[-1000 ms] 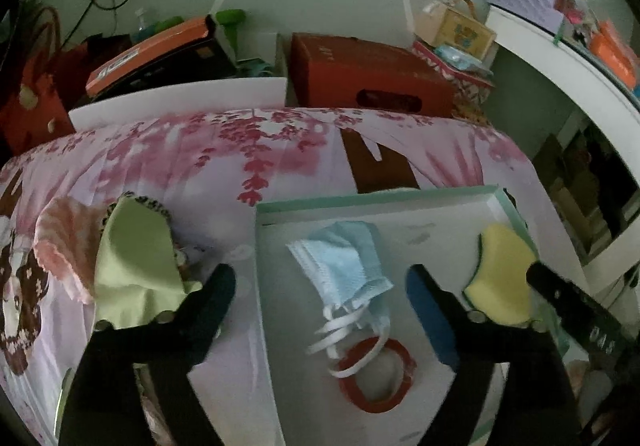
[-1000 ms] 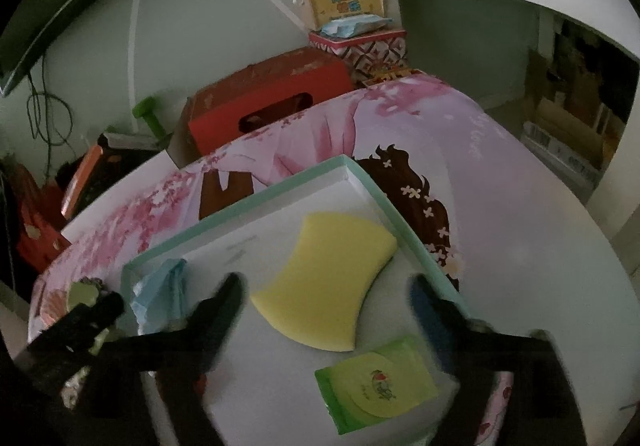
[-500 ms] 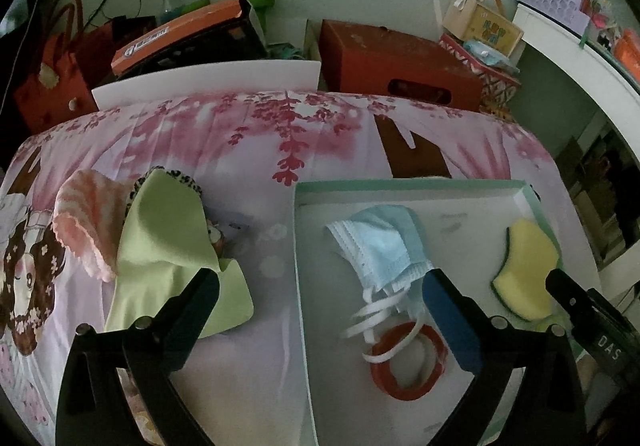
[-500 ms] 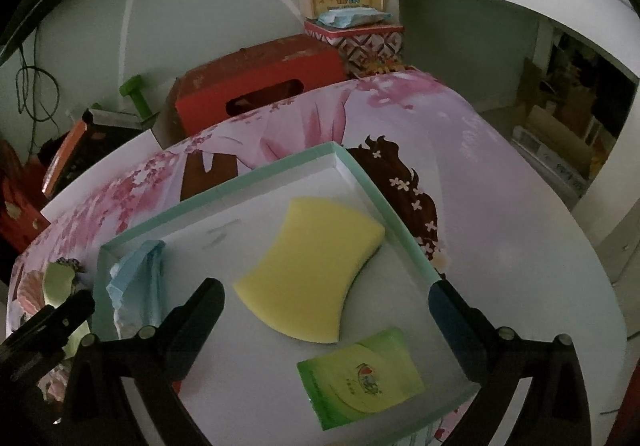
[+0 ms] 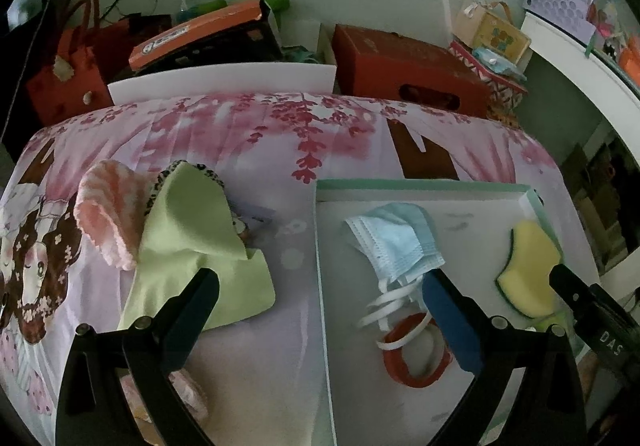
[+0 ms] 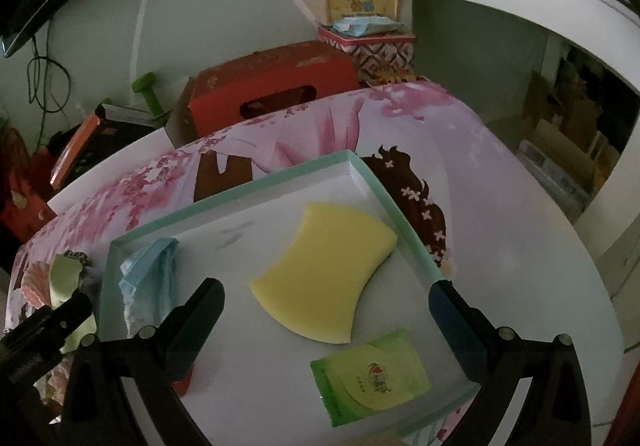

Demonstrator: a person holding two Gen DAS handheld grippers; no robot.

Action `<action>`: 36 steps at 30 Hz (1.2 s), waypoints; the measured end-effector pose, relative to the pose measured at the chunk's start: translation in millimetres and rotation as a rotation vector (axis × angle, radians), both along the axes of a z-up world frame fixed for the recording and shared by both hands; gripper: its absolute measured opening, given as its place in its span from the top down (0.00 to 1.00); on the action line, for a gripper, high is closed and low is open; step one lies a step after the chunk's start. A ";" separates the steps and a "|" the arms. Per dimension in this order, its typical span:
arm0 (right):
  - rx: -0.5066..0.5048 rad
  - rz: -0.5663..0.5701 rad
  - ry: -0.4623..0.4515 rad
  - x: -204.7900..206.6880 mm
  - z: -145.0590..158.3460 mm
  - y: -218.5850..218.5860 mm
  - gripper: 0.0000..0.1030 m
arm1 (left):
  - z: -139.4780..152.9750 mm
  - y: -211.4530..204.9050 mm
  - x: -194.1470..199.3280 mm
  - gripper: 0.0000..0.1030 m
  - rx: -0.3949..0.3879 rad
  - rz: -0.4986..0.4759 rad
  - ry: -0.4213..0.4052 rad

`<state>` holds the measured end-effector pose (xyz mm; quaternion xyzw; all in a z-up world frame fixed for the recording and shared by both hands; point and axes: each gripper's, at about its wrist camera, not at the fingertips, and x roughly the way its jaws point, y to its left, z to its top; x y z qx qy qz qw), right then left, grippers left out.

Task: Organize soft objects
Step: 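Lift both open tools up and away from the tray, then move both tools toward the remaining cloths and tissue pack on the pile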

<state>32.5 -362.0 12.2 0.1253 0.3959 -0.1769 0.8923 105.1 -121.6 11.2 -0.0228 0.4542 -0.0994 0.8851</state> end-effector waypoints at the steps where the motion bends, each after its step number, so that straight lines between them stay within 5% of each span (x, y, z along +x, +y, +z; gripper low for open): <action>1: -0.002 0.000 -0.002 0.0 0.5 0.1 0.00 | 1.1 1.0 -0.7 0.02 -0.002 0.002 -0.002; 17: 0.108 0.087 -0.067 -4.2 9.5 15.4 0.00 | 29.3 51.6 -24.2 0.01 -0.044 0.094 -0.053; 36: 0.024 0.347 -0.066 -1.5 18.4 105.1 0.00 | 44.0 159.2 -53.2 0.01 -0.139 0.348 -0.081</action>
